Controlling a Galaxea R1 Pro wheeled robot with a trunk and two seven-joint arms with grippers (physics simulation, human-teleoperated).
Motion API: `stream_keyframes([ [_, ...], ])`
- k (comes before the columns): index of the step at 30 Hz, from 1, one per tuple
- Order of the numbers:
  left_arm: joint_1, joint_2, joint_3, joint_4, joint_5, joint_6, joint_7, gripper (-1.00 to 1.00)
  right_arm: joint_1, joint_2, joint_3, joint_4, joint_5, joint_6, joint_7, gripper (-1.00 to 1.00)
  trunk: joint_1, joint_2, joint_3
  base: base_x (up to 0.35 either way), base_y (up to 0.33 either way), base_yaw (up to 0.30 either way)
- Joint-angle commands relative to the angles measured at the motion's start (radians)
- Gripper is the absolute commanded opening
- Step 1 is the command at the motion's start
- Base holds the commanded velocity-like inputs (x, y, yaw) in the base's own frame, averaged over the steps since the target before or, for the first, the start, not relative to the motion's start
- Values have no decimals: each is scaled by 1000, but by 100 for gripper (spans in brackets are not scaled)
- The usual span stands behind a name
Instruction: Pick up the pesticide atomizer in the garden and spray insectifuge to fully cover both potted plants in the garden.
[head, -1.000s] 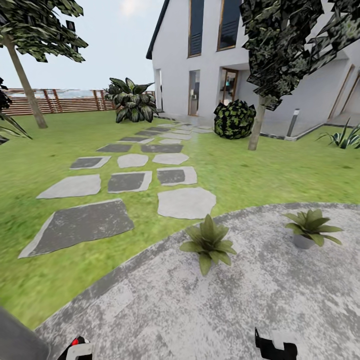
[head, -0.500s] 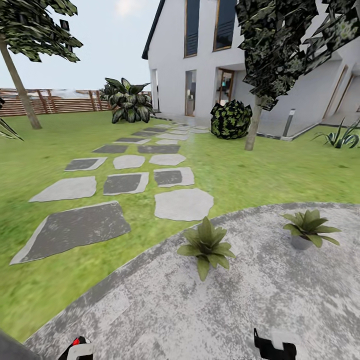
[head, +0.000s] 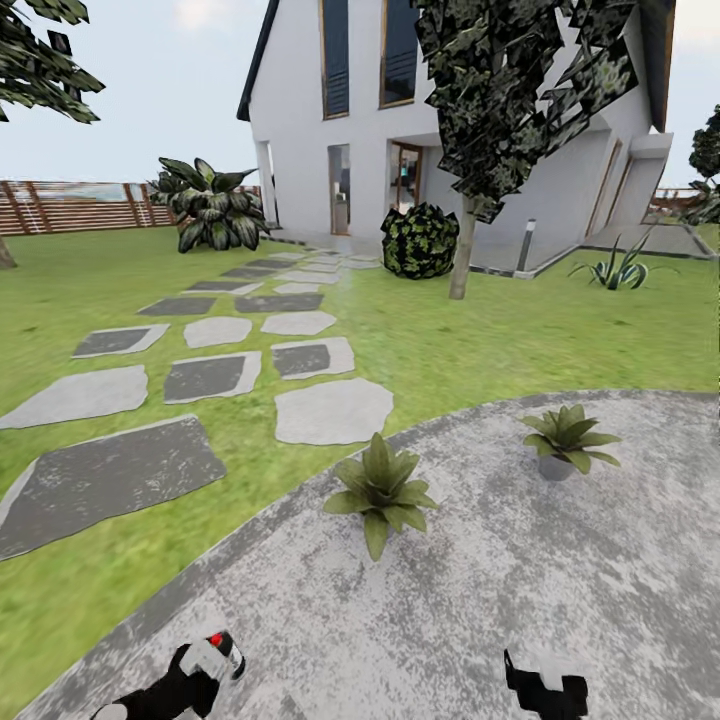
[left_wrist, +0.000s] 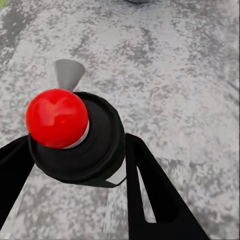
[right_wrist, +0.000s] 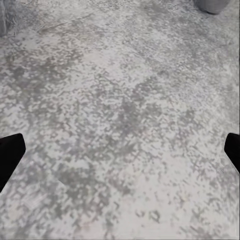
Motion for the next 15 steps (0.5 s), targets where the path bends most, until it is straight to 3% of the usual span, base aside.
stream_keyframes([
  [1,-36,7,9,-2,-60,33,-61,-100,-1,-1,24,-33,44,-1,28,100,0,0,-1,0,0,-26],
  [3,-86,12,10,-2,-155,73,-158,-100,-2,-1,71,-112,118,4,103,100,0,0,-1,0,0,-13],
  [4,-118,13,10,-2,-219,87,-214,-100,-2,-1,91,-168,178,11,174,100,0,0,-1,0,0,-4],
  [5,-139,13,10,-2,-253,92,-250,-100,-2,-1,97,-206,223,27,238,100,0,0,-1,0,0,-2],
  [8,-184,13,10,-2,-311,117,-339,-100,-8,2,103,-263,313,101,394,100,0,0,-1,0,0,0],
  [9,-206,13,10,-3,-334,138,-389,-100,-17,7,105,-284,350,145,474,100,0,0,-1,0,0,0],
  [11,-240,13,10,-3,-357,159,-445,-100,-37,20,107,-319,389,191,584,100,0,0,-1,0,0,0],
  [13,-253,13,10,-4,-366,166,-464,-100,-50,45,110,-337,408,205,644,100,0,0,-1,0,0,0],
  [15,-262,4,8,-23,-396,169,-476,-100,-65,66,146,-354,446,213,684,100,0,0,-1,0,0,0],
])
